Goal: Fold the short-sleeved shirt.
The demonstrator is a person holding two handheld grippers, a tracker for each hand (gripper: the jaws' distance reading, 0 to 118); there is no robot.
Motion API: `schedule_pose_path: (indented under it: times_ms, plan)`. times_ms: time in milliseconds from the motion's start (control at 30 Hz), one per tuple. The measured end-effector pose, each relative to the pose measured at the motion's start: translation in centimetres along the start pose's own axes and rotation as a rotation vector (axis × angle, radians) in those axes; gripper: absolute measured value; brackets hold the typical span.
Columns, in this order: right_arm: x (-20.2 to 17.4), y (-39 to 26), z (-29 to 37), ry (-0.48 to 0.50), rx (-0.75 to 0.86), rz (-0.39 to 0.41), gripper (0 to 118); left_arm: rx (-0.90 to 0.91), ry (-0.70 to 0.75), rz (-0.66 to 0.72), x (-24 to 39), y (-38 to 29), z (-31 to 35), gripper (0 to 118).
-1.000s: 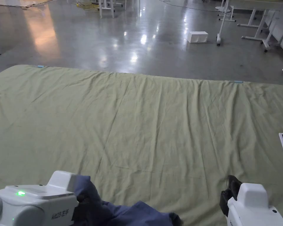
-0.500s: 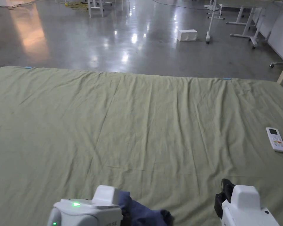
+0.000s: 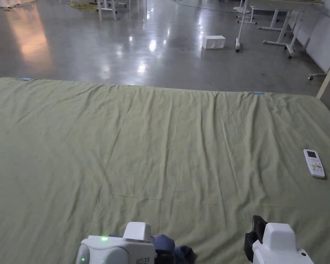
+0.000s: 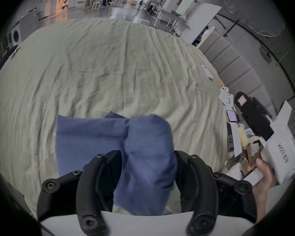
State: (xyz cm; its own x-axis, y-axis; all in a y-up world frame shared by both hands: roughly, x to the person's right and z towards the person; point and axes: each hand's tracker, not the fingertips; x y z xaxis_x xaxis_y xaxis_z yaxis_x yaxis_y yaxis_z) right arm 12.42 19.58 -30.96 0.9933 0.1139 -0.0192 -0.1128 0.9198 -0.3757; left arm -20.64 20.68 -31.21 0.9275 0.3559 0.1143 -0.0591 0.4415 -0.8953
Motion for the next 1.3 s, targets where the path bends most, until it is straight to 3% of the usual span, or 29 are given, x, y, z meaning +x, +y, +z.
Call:
schedule_pose_path:
  times_ms: [67,233,333,367,533,833,1067,1167,1300]
  plan:
    - [0.1,0.0,0.1,-0.001,0.002,-0.003,0,0.022,-0.026,-0.004,-0.6,0.6,1.0,63]
    - [0.4,0.1,0.4,-0.009,0.005,-0.014,0,0.1,-0.113,0.137,-2.8,0.9,1.8,58]
    - [0.6,0.1,0.5,-0.01,0.006,-0.021,0,0.052,-0.045,0.088,-2.7,0.7,0.9,23]
    - [0.7,0.1,0.6,-0.012,0.006,-0.02,0,0.036,-0.037,0.083,-2.7,0.5,0.4,21]
    - [0.9,0.2,0.6,-0.017,0.003,-0.019,0,-0.045,-0.191,0.131,-2.7,-1.4,-3.5,19]
    - [1.3,-0.1,0.4,-0.019,-0.009,-0.017,0,0.004,-0.237,0.189,-2.1,-2.4,-7.3,18]
    - [1.1,0.6,0.4,-0.015,-0.004,-0.016,0,0.044,-0.211,0.077,-2.0,-1.6,-5.5,16]
    - [1.1,1.3,0.4,-0.014,0.011,-0.019,0,0.126,-0.237,0.016,-2.6,-0.8,-3.4,7]
    - [0.8,2.8,0.3,-0.016,0.049,-0.026,0,0.311,-0.097,-0.083,-2.8,0.5,0.7,5]
